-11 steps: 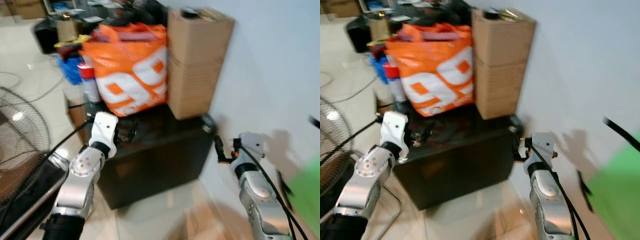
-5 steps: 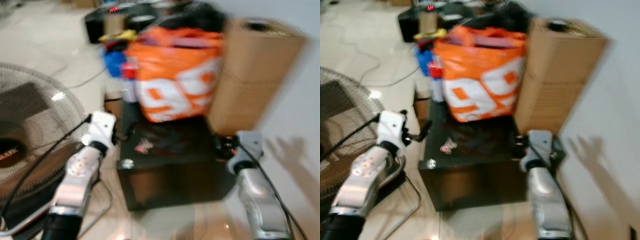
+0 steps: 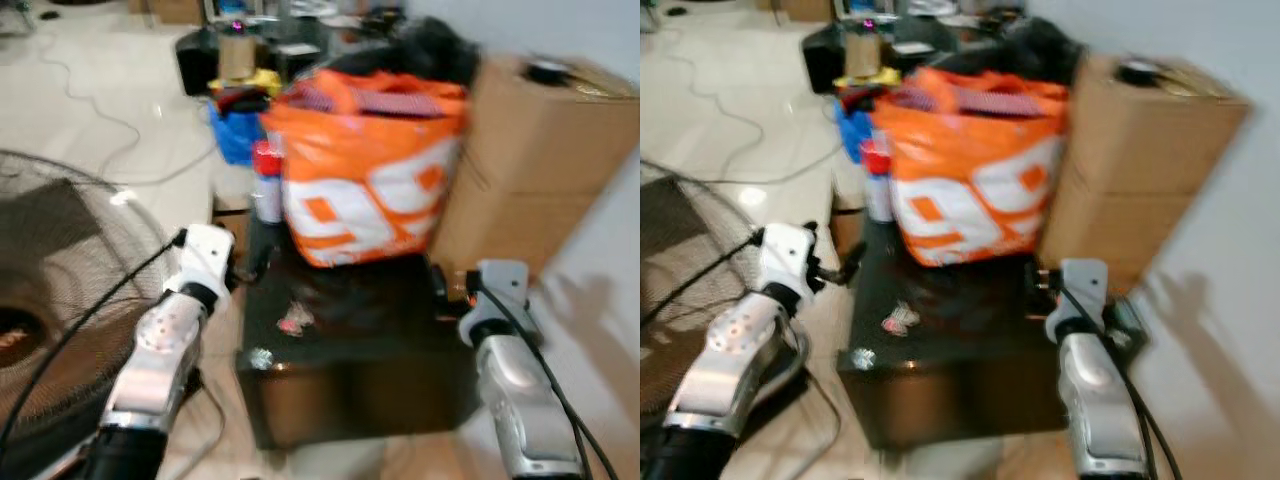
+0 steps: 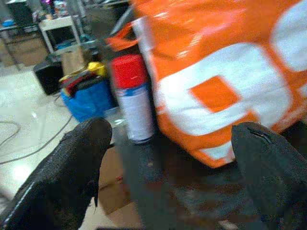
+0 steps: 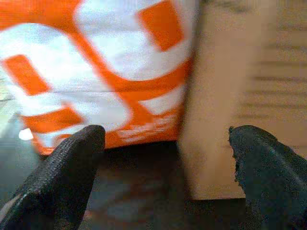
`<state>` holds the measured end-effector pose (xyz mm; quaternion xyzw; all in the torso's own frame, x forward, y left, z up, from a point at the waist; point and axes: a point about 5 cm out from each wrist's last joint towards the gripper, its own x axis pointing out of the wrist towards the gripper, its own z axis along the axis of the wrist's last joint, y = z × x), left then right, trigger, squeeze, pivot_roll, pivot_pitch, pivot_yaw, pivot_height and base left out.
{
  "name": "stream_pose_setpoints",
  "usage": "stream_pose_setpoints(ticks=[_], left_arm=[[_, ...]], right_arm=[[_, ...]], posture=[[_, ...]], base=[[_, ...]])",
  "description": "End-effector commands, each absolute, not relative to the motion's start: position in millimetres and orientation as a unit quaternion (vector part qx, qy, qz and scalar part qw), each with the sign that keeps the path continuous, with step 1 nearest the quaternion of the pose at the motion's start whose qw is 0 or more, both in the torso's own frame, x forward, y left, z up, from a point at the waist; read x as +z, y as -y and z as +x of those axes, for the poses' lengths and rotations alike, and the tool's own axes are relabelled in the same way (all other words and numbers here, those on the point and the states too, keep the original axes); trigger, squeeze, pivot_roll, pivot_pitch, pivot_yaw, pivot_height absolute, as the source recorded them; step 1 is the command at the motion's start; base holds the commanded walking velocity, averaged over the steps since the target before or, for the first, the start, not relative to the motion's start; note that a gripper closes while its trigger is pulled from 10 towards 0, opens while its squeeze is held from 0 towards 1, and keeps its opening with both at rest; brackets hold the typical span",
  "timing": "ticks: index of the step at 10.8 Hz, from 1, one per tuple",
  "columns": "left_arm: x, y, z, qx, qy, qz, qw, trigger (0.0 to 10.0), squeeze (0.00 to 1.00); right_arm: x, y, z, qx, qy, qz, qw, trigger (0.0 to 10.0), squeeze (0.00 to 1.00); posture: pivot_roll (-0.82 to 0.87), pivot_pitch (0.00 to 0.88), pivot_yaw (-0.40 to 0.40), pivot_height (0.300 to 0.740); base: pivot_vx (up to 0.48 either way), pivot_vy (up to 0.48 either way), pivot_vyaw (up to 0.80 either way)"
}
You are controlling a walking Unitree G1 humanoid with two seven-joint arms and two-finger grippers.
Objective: Hang keys on a hook
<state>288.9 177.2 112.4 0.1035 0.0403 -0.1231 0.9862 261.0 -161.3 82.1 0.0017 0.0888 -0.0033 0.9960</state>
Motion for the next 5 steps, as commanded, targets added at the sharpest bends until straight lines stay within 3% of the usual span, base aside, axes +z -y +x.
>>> stream_pose_setpoints(ticks=[1, 5], left_arm=[[117.9, -173.4, 291.6, -0.125, -0.029, 0.108, 0.986, 10.0, 0.00], [117.6, -172.5, 291.9, -0.124, -0.029, 0.108, 0.986, 10.0, 0.00]], right_arm=[[85.2, 164.1, 261.6, -0.002, -0.084, -0.003, 0.996, 10.0, 1.00], [85.9, 165.3, 263.6, 0.001, -0.082, -0.005, 0.997, 10.0, 1.00]], posture=[[-0.04, 0.000, -0.015, 0.740], [-0.04, 0.000, -0.019, 0.740]], base=[[0.349, 0.000, 0.00], [0.348, 0.000, 0.12]])
